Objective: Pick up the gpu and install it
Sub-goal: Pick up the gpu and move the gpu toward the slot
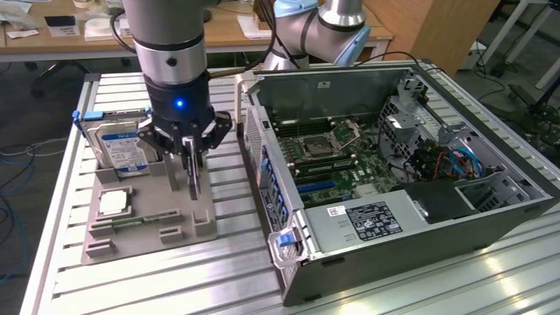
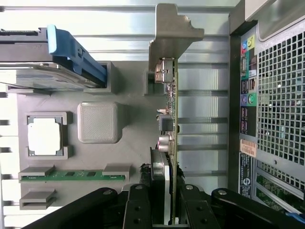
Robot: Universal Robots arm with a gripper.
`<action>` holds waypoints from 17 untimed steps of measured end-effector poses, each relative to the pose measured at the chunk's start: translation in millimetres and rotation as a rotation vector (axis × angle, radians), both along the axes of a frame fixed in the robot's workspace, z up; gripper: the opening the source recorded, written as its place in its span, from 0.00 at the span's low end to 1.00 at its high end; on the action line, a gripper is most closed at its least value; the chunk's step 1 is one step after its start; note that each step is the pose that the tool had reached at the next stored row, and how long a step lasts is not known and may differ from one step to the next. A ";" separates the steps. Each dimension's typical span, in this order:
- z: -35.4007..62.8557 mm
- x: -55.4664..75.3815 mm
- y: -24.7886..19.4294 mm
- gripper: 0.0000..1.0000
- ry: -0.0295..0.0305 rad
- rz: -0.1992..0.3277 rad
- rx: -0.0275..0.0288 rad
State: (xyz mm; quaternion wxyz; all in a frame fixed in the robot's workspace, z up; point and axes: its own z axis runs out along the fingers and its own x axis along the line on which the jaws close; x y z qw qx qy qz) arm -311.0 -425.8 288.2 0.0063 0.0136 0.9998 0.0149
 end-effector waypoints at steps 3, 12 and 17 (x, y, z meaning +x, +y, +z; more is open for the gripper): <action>3.0 0.0 0.0 0.28 -0.0001 0.000 0.0001; 12.1 0.0 0.0 0.28 -0.0001 0.000 0.0000; 17.5 0.0 0.0 0.28 -0.0001 0.000 0.0000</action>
